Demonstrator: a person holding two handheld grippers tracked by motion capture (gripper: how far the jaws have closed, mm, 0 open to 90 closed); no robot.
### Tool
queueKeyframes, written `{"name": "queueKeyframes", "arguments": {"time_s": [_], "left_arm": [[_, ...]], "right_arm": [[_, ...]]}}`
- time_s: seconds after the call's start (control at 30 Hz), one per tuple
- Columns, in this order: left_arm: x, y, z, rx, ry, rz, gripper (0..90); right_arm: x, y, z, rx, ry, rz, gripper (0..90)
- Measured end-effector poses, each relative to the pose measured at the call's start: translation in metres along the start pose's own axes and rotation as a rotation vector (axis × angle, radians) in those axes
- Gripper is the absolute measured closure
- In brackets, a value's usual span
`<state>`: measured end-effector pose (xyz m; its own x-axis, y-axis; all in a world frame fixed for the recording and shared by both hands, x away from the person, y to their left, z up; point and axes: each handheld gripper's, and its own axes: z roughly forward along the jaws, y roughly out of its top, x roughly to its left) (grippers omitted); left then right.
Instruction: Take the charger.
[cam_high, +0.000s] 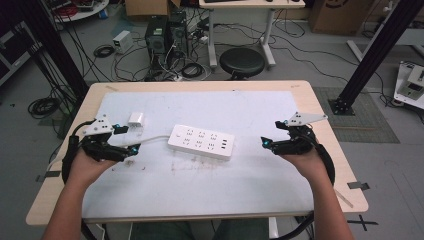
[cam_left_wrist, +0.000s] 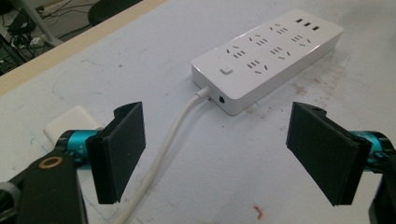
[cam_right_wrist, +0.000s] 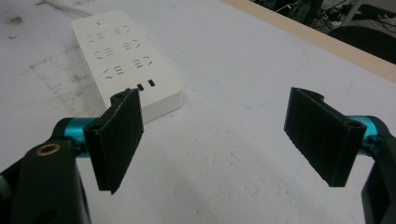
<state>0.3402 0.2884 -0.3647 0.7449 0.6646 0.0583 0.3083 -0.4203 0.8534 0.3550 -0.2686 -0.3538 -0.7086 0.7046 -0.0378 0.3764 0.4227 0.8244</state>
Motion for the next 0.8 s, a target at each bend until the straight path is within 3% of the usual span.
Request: {"name": "queueKeyframes", "arguments": {"time_s": [0.27, 0.3, 0.33, 0.37, 0.4, 0.53, 0.57, 0.6, 0.7, 0.8], "left_arm": [[0.005, 0.001, 0.001, 0.005, 0.054, -0.040, 19.8], [0.007, 0.003, 0.002, -0.004, 0.084, -0.050, 19.8], [0.007, 0.003, 0.002, -0.004, 0.084, -0.050, 19.8], [0.011, 0.007, 0.004, -0.007, 0.120, -0.066, 19.8], [0.011, 0.007, 0.004, -0.007, 0.120, -0.066, 19.8], [0.022, 0.014, 0.013, 0.002, 0.170, -0.087, 19.7], [0.029, 0.017, 0.020, 0.005, 0.207, -0.099, 19.8], [0.029, 0.017, 0.020, 0.005, 0.207, -0.099, 19.8], [0.048, 0.019, 0.037, 0.067, 0.264, -0.126, 19.8], [0.058, 0.019, 0.045, 0.064, 0.285, -0.155, 19.8]], "right_arm": [[0.001, 0.007, 0.004, 0.016, 0.001, -0.002, 20.2], [0.002, 0.008, 0.005, 0.018, -0.003, -0.008, 20.2], [0.002, 0.008, 0.006, 0.015, 0.000, -0.012, 20.1], [0.003, 0.008, 0.006, 0.018, -0.002, -0.014, 20.2], [0.003, 0.008, 0.006, 0.018, -0.002, -0.014, 20.2], [0.006, 0.008, 0.008, 0.019, -0.008, -0.012, 20.2], [0.007, 0.008, 0.009, 0.027, -0.008, -0.015, 20.1], [0.008, 0.008, 0.009, 0.028, -0.015, -0.011, 20.1], [0.009, 0.007, 0.010, 0.025, -0.012, -0.014, 20.1], [0.010, 0.006, 0.010, 0.028, -0.018, -0.011, 20.1]]}}
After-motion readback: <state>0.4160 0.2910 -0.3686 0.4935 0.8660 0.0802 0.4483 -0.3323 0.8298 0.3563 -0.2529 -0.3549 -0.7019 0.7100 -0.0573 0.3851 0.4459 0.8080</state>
